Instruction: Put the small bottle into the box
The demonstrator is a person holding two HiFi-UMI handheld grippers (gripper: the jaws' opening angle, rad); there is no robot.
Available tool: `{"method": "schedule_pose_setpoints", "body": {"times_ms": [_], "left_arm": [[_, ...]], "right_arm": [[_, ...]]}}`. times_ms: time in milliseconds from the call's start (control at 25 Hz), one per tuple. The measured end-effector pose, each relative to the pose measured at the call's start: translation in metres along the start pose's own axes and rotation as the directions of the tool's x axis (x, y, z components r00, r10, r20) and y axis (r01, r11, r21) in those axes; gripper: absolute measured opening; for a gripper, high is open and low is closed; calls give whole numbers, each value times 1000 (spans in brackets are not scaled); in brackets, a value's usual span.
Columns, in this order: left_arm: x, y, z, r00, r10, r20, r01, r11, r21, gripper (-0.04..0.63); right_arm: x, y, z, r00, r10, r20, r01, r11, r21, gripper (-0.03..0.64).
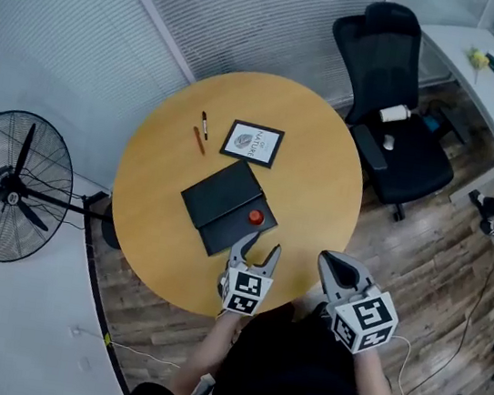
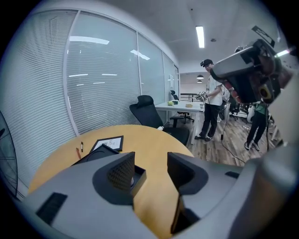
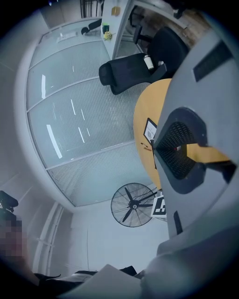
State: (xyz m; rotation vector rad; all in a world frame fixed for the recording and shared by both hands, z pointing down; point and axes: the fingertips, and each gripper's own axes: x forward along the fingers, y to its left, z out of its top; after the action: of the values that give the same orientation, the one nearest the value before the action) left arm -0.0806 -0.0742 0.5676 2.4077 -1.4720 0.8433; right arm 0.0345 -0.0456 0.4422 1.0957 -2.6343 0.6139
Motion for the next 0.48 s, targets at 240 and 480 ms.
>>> {"method": "schedule_pose_setpoints", "body": {"times_ms": [240, 480], "left_arm": [[-20, -35, 33, 998, -32, 63, 33, 999, -12, 209], [-41, -65, 63, 989, -69, 130, 75, 996, -43, 181]], "right_arm": [[-31, -16, -4, 999, -32, 27, 32, 999, 5, 9], [-57, -30, -12, 998, -60, 35, 60, 998, 9, 9]]}}
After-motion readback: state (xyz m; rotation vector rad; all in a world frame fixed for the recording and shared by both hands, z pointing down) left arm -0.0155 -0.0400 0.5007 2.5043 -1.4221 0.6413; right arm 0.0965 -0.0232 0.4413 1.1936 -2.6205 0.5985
